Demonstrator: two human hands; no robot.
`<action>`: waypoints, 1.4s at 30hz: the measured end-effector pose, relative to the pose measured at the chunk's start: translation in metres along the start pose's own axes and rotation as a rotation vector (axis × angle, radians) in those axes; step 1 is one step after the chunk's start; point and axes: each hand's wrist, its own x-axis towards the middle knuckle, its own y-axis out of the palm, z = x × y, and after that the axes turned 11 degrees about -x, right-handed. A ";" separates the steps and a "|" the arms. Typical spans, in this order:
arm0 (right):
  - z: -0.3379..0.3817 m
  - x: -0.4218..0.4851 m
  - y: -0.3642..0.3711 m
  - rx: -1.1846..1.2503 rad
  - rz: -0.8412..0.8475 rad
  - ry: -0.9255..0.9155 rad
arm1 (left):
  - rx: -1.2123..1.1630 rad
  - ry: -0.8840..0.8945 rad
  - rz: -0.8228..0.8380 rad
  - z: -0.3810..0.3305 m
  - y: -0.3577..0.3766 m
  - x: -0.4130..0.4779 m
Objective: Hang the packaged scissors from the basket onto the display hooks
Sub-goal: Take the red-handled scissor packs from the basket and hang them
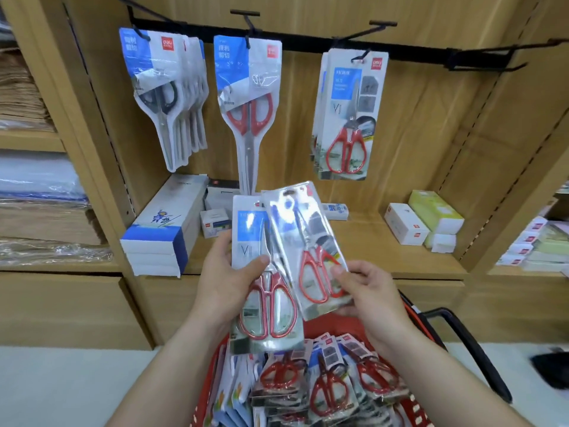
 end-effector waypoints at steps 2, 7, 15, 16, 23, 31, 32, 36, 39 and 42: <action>-0.003 0.003 -0.015 0.074 -0.067 0.002 | 0.028 -0.007 0.024 0.003 0.005 -0.004; 0.014 0.015 -0.067 0.223 -0.185 -0.038 | 0.058 -0.021 0.046 0.003 0.027 -0.014; 0.085 0.057 -0.175 0.336 -0.429 -0.187 | 0.164 0.083 0.101 -0.013 0.090 -0.011; 0.093 0.062 -0.185 0.344 -0.448 -0.197 | 0.169 0.098 0.111 -0.017 0.098 -0.009; 0.106 0.084 -0.227 0.366 -0.585 -0.212 | 0.172 0.165 0.144 -0.037 0.139 0.007; 0.102 0.100 -0.237 0.322 -0.567 -0.202 | 0.158 0.181 0.148 -0.041 0.160 0.011; 0.100 0.100 -0.236 0.323 -0.566 -0.203 | 0.151 0.180 0.149 -0.042 0.160 0.012; 0.098 0.103 -0.235 0.323 -0.569 -0.235 | 0.166 0.190 0.133 -0.043 0.160 0.015; 0.107 0.109 -0.238 0.316 -0.607 -0.223 | 0.174 0.190 0.129 -0.043 0.160 0.016; 0.111 0.118 -0.238 0.301 -0.640 -0.186 | 0.170 0.188 0.132 -0.043 0.161 0.015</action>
